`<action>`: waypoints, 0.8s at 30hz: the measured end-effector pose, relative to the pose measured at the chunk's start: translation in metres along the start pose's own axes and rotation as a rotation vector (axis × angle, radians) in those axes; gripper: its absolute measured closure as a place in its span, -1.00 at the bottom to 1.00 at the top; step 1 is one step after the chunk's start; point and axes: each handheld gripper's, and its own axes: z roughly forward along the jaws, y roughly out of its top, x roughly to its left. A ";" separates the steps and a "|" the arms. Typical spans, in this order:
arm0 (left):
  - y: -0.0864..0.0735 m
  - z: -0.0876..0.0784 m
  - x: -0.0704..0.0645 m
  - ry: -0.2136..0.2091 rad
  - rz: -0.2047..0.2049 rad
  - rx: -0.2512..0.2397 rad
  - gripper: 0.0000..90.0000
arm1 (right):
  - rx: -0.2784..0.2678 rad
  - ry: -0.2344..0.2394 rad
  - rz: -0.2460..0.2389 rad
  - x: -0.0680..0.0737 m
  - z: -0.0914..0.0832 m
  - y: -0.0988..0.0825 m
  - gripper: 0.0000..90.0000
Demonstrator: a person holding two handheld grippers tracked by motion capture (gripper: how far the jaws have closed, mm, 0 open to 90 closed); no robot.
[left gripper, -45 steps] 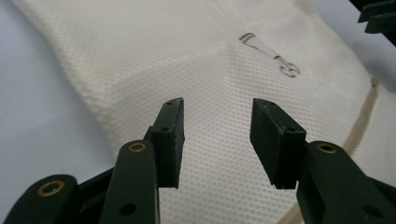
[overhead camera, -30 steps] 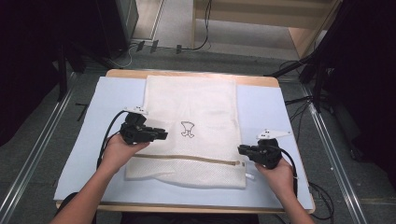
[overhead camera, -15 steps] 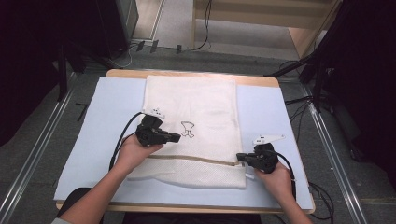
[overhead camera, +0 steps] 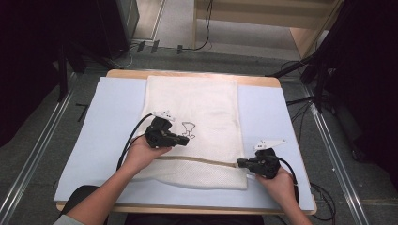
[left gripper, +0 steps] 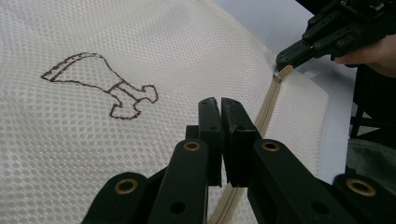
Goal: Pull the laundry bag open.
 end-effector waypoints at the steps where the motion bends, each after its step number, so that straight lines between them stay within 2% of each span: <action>1: 0.000 0.001 -0.001 0.002 0.000 0.000 0.95 | 0.002 0.001 0.001 0.001 0.000 0.000 1.00; 8: 0.004 0.013 -0.010 -0.014 0.039 0.028 0.86 | -0.018 0.010 -0.031 0.011 -0.001 0.004 1.00; 12: 0.007 0.017 -0.017 -0.034 0.056 0.030 0.79 | -0.037 -0.012 -0.070 0.014 -0.004 0.005 1.00; 18: 0.014 0.028 -0.031 -0.073 0.090 0.035 0.64 | -0.009 -0.050 -0.079 0.007 -0.005 0.001 1.00; 20: 0.016 0.033 -0.035 -0.083 0.100 0.044 0.64 | 0.002 -0.052 -0.071 0.005 -0.004 0.000 1.00; 24: 0.019 0.042 -0.040 -0.100 0.111 0.039 0.52 | 0.002 -0.050 -0.086 0.004 0.000 0.000 1.00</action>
